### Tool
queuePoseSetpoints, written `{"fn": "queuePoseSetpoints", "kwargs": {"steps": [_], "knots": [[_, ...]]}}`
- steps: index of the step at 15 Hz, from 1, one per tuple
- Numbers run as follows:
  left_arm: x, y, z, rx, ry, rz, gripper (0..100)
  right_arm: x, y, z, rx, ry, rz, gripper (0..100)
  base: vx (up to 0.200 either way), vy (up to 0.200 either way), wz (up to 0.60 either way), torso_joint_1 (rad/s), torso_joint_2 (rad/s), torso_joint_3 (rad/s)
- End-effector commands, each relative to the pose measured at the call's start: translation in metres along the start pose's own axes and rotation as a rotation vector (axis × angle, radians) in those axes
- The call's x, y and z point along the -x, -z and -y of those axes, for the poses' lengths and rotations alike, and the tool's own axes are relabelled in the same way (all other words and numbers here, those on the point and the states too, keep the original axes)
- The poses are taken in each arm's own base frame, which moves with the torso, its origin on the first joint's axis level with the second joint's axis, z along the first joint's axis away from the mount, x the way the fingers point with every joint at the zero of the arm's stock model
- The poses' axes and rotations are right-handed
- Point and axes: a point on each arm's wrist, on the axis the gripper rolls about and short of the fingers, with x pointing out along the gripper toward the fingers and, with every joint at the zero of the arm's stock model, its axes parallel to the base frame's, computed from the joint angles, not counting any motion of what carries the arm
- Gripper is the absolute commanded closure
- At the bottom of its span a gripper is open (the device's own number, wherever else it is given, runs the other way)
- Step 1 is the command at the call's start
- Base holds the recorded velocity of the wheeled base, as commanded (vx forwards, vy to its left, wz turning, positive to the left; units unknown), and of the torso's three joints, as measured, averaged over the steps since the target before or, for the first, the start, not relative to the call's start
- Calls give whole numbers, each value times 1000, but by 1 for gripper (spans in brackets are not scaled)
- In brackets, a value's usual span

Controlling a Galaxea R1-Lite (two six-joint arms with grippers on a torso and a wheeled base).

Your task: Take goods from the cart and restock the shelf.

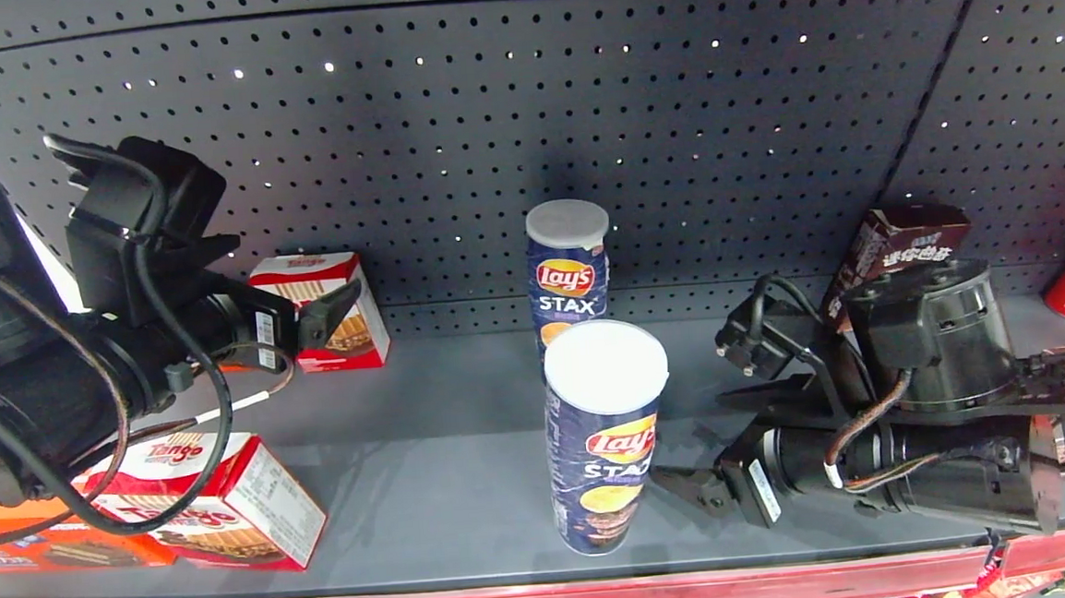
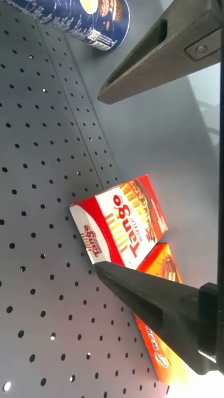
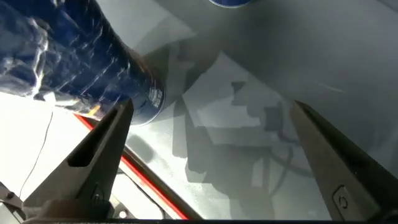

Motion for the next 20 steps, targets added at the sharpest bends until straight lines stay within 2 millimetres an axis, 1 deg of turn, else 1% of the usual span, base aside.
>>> {"fn": "queuePoseSetpoints", "kwargs": {"steps": [1, 4, 5, 8, 12, 15, 18, 20], "knots": [[-1, 0, 0, 0, 0, -1, 0, 1, -2, 11, -17, 34, 7, 0, 0, 0, 0, 0, 0, 0], [-1, 0, 0, 0, 1, 0, 0, -4, -7, 11, -19, 37, 18, 0, 0, 0, 0, 0, 0, 0], [-1, 0, 0, 0, 2, -1, 0, -9, -11, 9, -15, 30, 22, 0, 0, 0, 0, 0, 0, 0], [0, 1, 0, 0, 0, -1, 0, -11, -10, 4, -7, 15, 16, 0, 0, 0, 0, 0, 0, 0], [0, 0, 0, 0, 1, 0, 0, -3, -3, -9, 16, -29, 4, 0, 0, 0, 0, 0, 0, 0], [0, 1, 0, 0, 2, -1, 0, 2, 4, -10, 18, -31, -10, 0, 0, 0, 0, 0, 0, 0], [0, 1, 1, 0, 3, -1, 0, 11, 4, -5, 10, -18, 6, 0, 0, 0, 0, 0, 0, 0], [2, 1, 10, -12, 53, 4, 0, 18, 10, -2, 5, -9, 0, 0, 0, 0, 0, 0, 0, 0]]}}
